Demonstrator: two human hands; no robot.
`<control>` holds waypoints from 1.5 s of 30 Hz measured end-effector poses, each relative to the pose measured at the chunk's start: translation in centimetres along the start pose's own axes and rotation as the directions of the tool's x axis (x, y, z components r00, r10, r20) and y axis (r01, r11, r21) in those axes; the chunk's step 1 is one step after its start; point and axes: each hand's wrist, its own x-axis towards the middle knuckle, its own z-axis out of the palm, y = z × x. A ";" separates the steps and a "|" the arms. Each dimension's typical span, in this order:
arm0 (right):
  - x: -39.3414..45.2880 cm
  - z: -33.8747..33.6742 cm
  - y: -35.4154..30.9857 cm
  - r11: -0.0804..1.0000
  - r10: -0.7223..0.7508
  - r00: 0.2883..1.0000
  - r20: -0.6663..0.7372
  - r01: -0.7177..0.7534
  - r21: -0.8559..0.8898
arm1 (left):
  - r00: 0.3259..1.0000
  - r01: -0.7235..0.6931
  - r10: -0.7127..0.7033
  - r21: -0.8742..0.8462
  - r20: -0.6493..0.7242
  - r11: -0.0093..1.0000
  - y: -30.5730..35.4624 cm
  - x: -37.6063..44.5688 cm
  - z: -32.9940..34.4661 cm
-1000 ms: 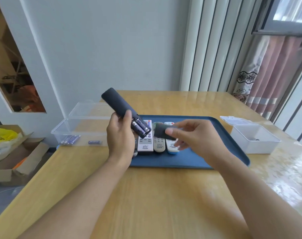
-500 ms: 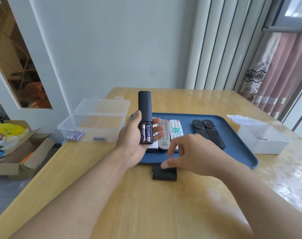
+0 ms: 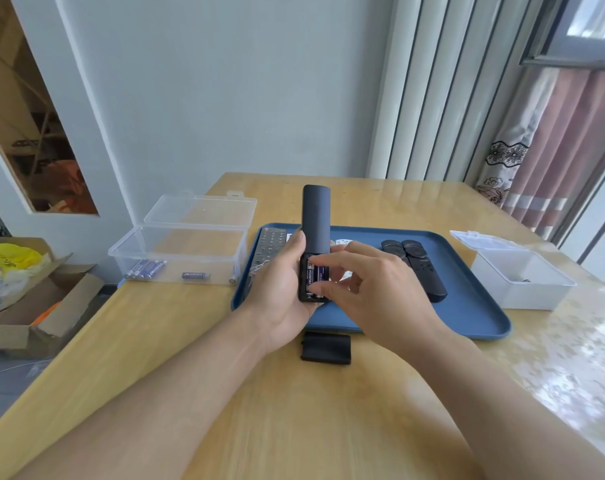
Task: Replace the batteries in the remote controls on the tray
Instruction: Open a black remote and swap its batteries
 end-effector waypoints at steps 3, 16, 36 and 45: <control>0.2 -0.1 -0.1 0.999 0.038 0.996 0.079 -0.040 0.018 | 1.000 -0.011 0.011 0.016 -0.003 1.000 0.0 0.2 -0.2; 0.4 0.0 -0.5 0.970 0.163 0.980 0.118 -0.180 0.160 | 0.998 -0.060 0.059 0.122 0.013 0.991 -0.8 0.0 -0.1; 0.3 -0.6 -1.1 0.694 0.407 0.879 0.249 -0.475 0.541 | 0.972 -0.231 0.224 0.125 0.067 0.965 -0.2 -0.1 0.6; 0.8 -1.6 -1.5 0.118 0.430 0.755 0.495 -0.591 0.798 | 0.977 -0.158 0.145 -0.070 -0.157 0.985 1.4 0.0 0.1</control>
